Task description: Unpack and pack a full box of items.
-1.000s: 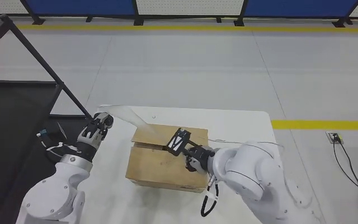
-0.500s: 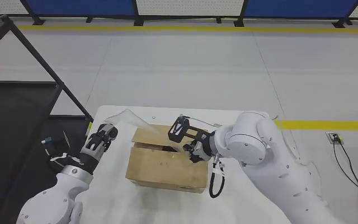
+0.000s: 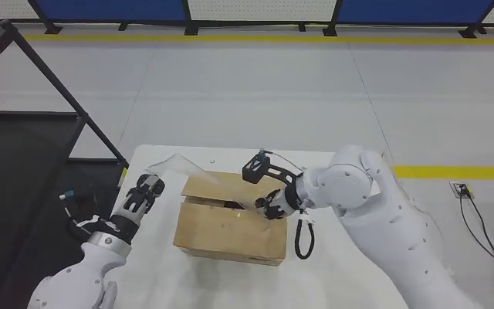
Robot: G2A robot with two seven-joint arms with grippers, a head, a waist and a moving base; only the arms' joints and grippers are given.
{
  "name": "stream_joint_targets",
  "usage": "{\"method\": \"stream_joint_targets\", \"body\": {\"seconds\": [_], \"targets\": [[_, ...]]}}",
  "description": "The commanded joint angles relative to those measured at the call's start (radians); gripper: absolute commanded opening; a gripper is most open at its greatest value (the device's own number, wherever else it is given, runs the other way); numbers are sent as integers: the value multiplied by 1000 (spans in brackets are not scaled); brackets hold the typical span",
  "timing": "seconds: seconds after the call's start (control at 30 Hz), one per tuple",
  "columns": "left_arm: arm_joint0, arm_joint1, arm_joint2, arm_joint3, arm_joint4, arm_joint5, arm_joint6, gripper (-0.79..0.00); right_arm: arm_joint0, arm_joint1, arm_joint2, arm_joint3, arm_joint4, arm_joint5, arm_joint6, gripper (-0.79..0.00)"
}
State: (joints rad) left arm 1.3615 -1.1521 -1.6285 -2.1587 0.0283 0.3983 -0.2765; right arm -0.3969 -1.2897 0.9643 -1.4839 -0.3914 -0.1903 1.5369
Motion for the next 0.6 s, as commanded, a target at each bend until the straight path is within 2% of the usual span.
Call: {"method": "stream_joint_targets", "body": {"seconds": [0.0, 0.07, 0.27, 0.37, 0.57], "targets": [[17, 4, -8, -6, 43, -24, -28, -785, 47, 13, -33, 103, 125, -6, -1, -785], [36, 8, -18, -14, 80, -44, -49, -785, 98, 30, -70, 179, 224, -25, -1, -785], [83, 19, -42, -33, 199, -94, -116, -785, 252, 85, -278, 346, 508, -56, -1, -785], [99, 23, -49, -40, 241, -106, -137, -785, 325, 111, -396, 383, 601, -91, -1, -785], [132, 30, -58, -48, 346, -134, -177, -785, 465, 158, -680, 418, 797, -94, -1, -785]]}}
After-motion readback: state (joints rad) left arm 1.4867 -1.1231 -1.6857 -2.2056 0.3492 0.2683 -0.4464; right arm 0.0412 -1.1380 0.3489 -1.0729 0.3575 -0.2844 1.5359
